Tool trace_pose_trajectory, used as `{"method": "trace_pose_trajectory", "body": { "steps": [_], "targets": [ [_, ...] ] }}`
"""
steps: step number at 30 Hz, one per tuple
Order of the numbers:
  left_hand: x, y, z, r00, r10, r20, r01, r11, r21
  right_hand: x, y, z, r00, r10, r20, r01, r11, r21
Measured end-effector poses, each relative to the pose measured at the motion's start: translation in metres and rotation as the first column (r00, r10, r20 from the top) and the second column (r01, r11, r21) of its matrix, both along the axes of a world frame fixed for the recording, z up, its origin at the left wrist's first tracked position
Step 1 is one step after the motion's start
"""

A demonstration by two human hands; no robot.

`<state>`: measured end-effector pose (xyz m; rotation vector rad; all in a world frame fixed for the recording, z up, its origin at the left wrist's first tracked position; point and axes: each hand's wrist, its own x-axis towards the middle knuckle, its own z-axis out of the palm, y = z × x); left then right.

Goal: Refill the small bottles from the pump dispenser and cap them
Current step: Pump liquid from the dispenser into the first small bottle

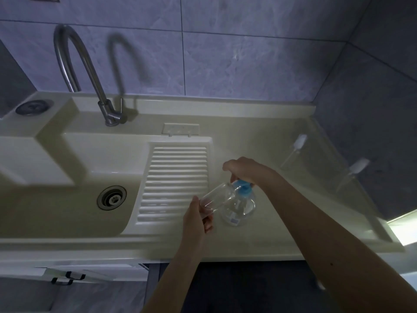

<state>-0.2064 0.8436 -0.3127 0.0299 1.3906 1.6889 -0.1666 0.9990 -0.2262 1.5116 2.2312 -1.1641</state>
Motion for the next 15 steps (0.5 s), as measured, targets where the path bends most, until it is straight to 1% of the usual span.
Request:
{"method": "trace_pose_trajectory", "body": {
  "steps": [5, 10, 12, 15],
  "targets": [
    [0.0, 0.0, -0.002, 1.0, 0.008, 0.004, -0.008, 1.0, 0.004, 0.002, -0.001, -0.006, 0.999, -0.004, -0.035, 0.006, 0.998, 0.056],
    [0.003, -0.001, -0.003, 1.0, 0.021, 0.0, -0.021, 1.0, -0.02, 0.003, -0.004, -0.011, 1.0, 0.009, -0.024, -0.005, 0.987, 0.159],
    [0.003, -0.002, -0.003, 1.0, 0.019, -0.008, -0.019, 1.0, -0.019, 0.003, -0.004, -0.013, 0.999, -0.011, -0.04, 0.018, 0.985, 0.174],
    [0.001, -0.002, -0.005, 1.0, 0.013, -0.012, -0.013, 1.0, -0.024, 0.002, -0.004, -0.012, 1.0, 0.001, -0.019, 0.002, 0.987, 0.162]
  ]
}}
